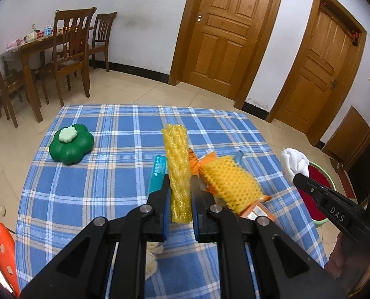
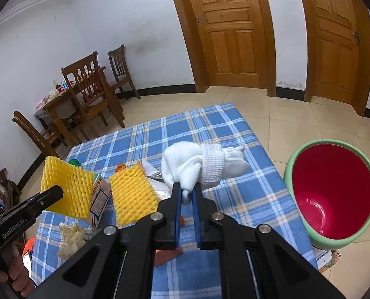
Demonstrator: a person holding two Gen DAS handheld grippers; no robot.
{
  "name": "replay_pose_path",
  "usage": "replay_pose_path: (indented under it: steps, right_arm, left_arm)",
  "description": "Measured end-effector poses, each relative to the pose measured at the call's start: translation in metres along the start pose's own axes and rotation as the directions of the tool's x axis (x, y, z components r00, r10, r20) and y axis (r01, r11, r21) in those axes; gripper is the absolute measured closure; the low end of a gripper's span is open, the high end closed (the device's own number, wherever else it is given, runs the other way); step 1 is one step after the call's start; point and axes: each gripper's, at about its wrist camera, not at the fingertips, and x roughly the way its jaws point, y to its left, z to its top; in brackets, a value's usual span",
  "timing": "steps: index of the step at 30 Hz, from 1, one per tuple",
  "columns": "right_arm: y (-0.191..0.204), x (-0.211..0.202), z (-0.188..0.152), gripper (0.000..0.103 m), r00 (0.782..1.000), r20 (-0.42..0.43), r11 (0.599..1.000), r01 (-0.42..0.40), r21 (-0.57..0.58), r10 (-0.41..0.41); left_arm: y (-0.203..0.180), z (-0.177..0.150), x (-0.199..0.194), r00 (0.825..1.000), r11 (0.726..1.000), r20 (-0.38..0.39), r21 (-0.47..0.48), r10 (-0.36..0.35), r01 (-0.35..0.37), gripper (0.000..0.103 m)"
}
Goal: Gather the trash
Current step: 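Lift the white cloth with the right tool and carry it over the red bucket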
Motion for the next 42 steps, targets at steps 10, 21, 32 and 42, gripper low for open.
replay_pose_path:
  steps: [10,21,32,42]
  right_arm:
    - [-0.01,-0.025,-0.006,0.093,0.999,0.038,1.0,0.001,0.011,-0.002]
    - [-0.02,-0.048,-0.009,0.093,0.997,0.081,1.0,-0.007,0.026,0.005]
    - [-0.03,-0.062,-0.014,0.093,0.995,0.098,0.999,-0.006,0.039,0.002]
    - [-0.044,-0.073,-0.017,0.093,0.994,0.112,0.998,0.005,0.055,-0.011]
  left_arm:
    - [-0.019,-0.004,-0.014,1.0,0.999,0.011,0.029,-0.02,0.02,0.09]
    - [-0.039,-0.007,-0.026,0.998,0.997,0.001,0.048,-0.057,0.057,0.09]
    - [-0.059,-0.008,-0.032,0.997,0.993,-0.005,0.09,-0.075,0.075,0.09]
    - [-0.082,-0.006,-0.03,0.996,0.986,-0.002,0.144,-0.084,0.084,0.09]
